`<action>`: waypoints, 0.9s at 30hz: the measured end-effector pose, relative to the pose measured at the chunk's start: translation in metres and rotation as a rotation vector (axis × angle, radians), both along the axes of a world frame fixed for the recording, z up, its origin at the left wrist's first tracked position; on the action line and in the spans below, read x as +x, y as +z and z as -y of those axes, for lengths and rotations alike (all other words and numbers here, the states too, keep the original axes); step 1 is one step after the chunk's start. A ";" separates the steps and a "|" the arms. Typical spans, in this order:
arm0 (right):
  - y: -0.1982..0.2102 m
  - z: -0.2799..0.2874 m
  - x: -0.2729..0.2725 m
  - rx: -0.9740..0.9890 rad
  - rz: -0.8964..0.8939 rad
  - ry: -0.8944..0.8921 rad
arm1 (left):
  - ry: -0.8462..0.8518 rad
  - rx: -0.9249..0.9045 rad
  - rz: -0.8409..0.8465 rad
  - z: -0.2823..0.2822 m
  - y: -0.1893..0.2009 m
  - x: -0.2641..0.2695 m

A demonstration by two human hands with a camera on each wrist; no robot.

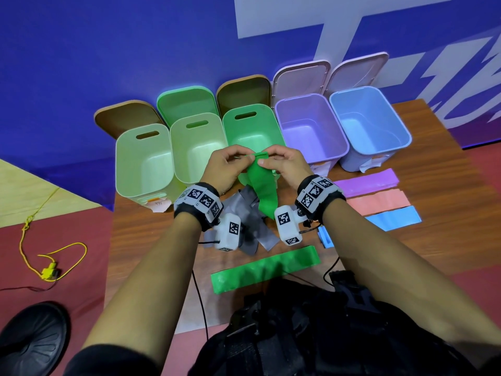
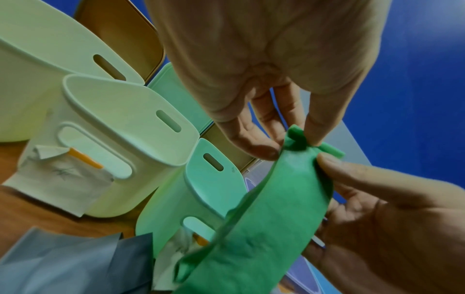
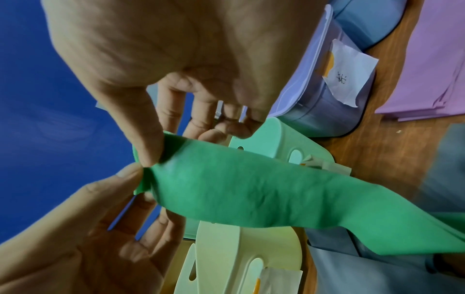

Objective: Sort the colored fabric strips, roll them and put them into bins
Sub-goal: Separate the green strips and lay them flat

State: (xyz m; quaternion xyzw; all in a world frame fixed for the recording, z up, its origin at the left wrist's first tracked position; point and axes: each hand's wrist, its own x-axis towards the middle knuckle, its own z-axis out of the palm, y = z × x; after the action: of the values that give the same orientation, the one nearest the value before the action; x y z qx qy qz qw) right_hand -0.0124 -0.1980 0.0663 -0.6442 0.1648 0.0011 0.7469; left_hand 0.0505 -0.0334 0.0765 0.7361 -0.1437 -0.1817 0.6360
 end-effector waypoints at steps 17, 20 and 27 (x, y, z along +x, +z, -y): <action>0.010 0.001 0.002 -0.115 0.097 0.013 | -0.019 -0.020 0.044 -0.002 0.009 0.003; 0.013 0.003 0.004 -0.104 0.113 0.002 | -0.012 -0.050 0.008 -0.001 0.010 0.001; 0.021 0.004 0.011 -0.047 0.128 -0.035 | -0.189 0.055 -0.100 -0.002 -0.011 -0.006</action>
State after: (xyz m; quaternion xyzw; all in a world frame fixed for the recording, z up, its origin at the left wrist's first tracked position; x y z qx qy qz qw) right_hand -0.0009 -0.2016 0.0868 -0.6572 0.1278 -0.0571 0.7406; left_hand 0.0448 -0.0318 0.0660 0.7265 -0.1754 -0.2811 0.6021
